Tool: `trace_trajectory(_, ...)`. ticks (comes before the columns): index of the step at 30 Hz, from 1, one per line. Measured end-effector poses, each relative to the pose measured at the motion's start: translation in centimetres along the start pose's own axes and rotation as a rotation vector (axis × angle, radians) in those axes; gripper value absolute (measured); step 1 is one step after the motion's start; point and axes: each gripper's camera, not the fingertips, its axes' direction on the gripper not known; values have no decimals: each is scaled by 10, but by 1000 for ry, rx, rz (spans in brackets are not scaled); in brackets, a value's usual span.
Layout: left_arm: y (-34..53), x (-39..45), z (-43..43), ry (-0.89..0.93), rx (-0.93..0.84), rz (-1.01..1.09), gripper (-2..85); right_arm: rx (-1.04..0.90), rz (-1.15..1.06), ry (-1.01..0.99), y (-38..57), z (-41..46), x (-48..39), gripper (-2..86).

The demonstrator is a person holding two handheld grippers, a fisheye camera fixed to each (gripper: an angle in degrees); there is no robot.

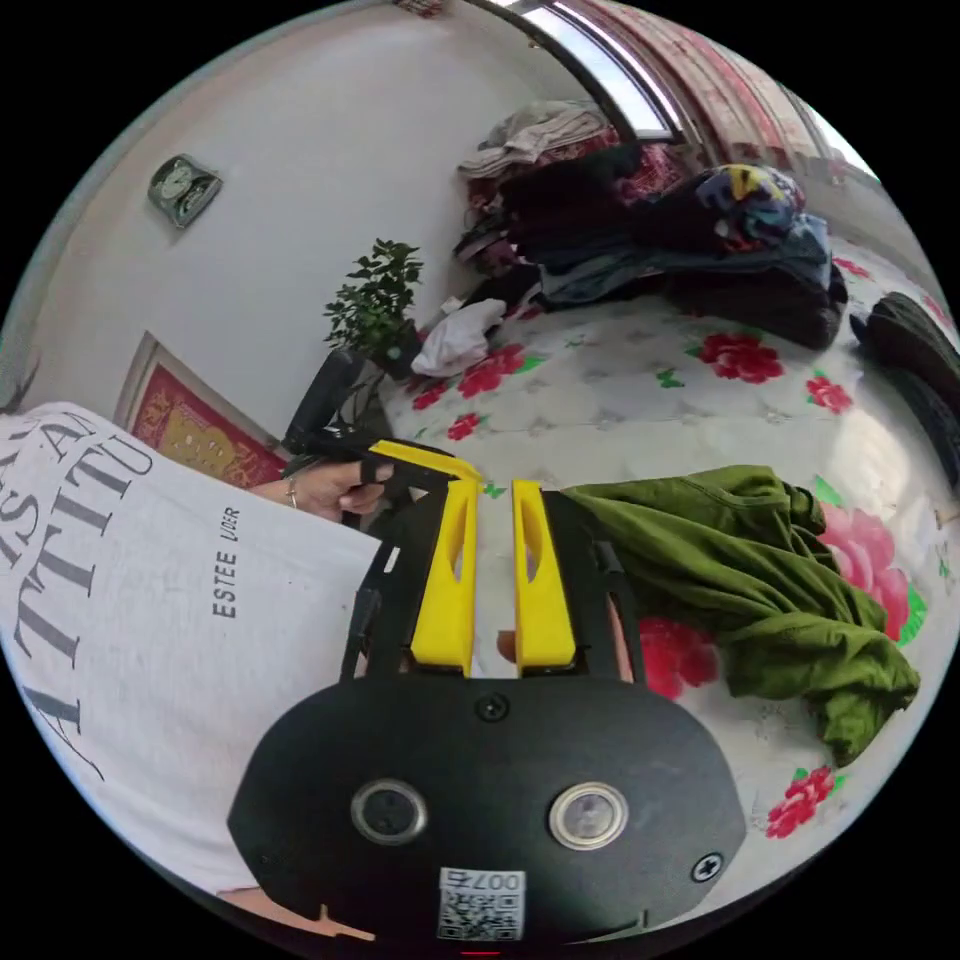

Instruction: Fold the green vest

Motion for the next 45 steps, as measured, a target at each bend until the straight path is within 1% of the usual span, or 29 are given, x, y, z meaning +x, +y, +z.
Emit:
trace_trajectory(1, 3, -1, -5, -12, 11, 10, 78, -45, -22, -39, -1, 13, -5, 29)
trace_trajectory(3, 10, -3, -13, -37, 35, 15, 79, -92, -51, 27, 3, 19, -7, 36)
trace_trajectory(4, 14, -5, -16, -46, 46, 11, 79, -91, -41, 114, 9, 16, -3, 39)
trace_trajectory(5, 18, -9, -18, -45, 47, 5, 80, -73, 7, 195, 16, 10, 8, 42)
trace_trajectory(6, 19, -10, -18, -44, 46, 1, 80, -64, 40, 230, 20, 6, 14, 44)
trace_trajectory(8, 23, -14, -15, -30, 28, -3, 84, -24, 202, 360, 38, -13, 44, 50)
trace_trajectory(11, 17, -5, -4, -1, -3, 58, 88, 16, 346, 452, 50, -33, 76, 61)
trace_trajectory(15, -2, 30, 24, 17, -67, 227, 97, 1, 376, 457, 36, -28, 98, 62)
trace_trajectory(18, -18, 58, 57, 16, -145, 323, 106, -107, 379, 419, 24, 6, 114, 46)
trace_trajectory(19, -22, 63, 73, -1, -185, 340, 100, -167, 398, 388, 23, 22, 122, 33)
trace_trajectory(20, -25, 63, 90, -57, -250, 341, 90, -208, 400, 347, 23, 35, 124, 16)
trace_trajectory(21, -25, 61, 93, -105, -252, 341, 69, -216, 393, 328, 23, 39, 123, 13)
trace_trajectory(22, -25, 60, 87, -170, -191, 376, 29, -205, 356, 284, 21, 43, 114, 7)
trace_trajectory(24, -30, 51, 81, -196, -219, 402, 13, -190, 235, 184, 17, 48, 89, 4)
trace_trajectory(26, -42, 23, 61, -380, -189, 336, 5, -204, 35, -14, 10, 54, 48, 2)
trace_trajectory(28, -51, -8, 38, -449, -151, 239, 4, -239, -69, -28, 8, 59, 24, 4)
trace_trajectory(30, -56, -40, 6, -396, -80, 118, 4, -276, -107, 103, 6, 61, 17, 9)
trace_trajectory(31, -54, -58, -18, -410, -15, 31, 5, -268, -86, 216, 7, 56, 24, 14)
trace_trajectory(32, -48, -71, -40, -434, 40, -29, 15, -222, -11, 330, 8, 43, 41, 26)
trace_trajectory(33, -45, -76, -49, -439, 65, -53, 20, -190, 45, 378, 9, 33, 51, 32)
trace_trajectory(34, -36, -84, -66, -426, 109, -85, 38, -125, 162, 439, 12, 12, 75, 43)
trace_trajectory(35, -26, -88, -78, -397, 136, -105, 50, -73, 278, 485, 16, -10, 100, 53)
trace_trajectory(36, -21, -88, -82, -378, 145, -110, 53, -49, 333, 512, 19, -20, 112, 57)
trace_trajectory(38, -2, -79, -86, -276, 155, -88, 64, 27, 522, 626, 35, -57, 156, 67)
trace_trajectory(40, 9, -63, -80, -216, 130, -48, 67, 45, 661, 674, 50, -73, 188, 67)
trace_trajectory(42, 16, -42, -70, -153, 99, 4, 71, 29, 773, 603, 64, -76, 216, 60)
trace_trajectory(43, 17, -28, -63, -105, 77, 38, 75, 58, 819, 598, 70, -78, 221, 45)
trace_trajectory(44, 16, -14, -58, -57, 55, 71, 78, 121, 774, 636, 71, -81, 211, 31)
trace_trajectory(45, 16, -8, -55, -37, 46, 90, 79, 122, 746, 612, 71, -79, 207, 24)
